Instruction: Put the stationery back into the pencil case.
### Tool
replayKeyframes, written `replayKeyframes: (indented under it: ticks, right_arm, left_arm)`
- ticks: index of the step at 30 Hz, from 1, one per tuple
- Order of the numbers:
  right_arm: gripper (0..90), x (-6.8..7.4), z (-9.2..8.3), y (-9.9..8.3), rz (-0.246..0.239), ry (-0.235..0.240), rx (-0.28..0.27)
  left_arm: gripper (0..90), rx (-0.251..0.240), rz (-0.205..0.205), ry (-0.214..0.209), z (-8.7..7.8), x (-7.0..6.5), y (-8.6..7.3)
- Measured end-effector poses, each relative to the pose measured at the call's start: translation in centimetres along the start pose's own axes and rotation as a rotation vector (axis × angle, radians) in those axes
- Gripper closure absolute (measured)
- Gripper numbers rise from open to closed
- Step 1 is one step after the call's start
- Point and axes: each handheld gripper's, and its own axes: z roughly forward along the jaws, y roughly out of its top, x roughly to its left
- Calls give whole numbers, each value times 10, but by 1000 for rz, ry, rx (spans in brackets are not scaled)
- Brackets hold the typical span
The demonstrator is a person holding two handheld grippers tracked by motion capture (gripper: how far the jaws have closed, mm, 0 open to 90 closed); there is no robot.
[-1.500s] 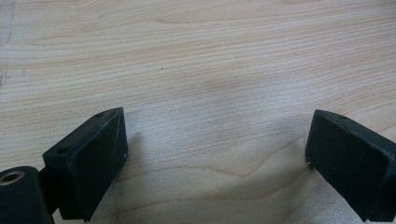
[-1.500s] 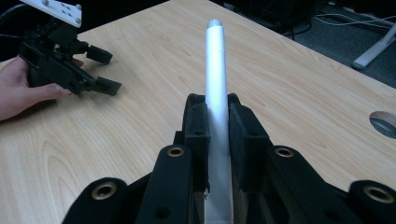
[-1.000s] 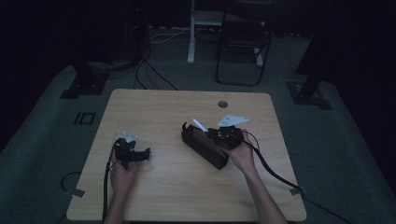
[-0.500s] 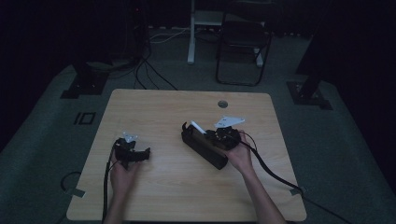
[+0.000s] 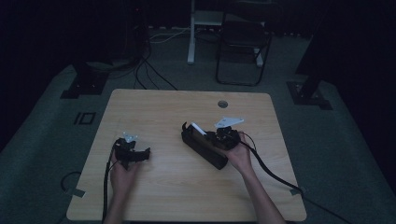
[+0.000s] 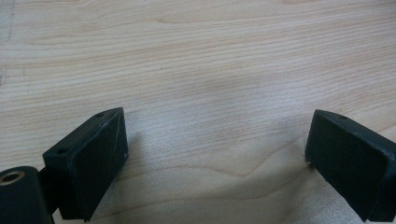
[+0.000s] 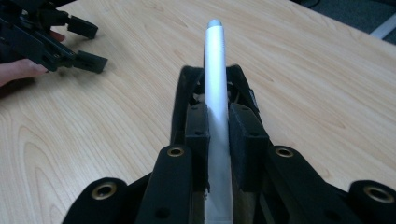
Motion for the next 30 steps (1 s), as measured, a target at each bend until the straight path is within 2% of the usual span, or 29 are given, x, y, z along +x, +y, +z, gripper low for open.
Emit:
replayKeyframes:
  ticks: [30]
  right_arm:
    - [784, -4, 13, -8, 3, -6, 47]
  left_arm:
    - [62, 1, 2, 0, 0, 0, 0]
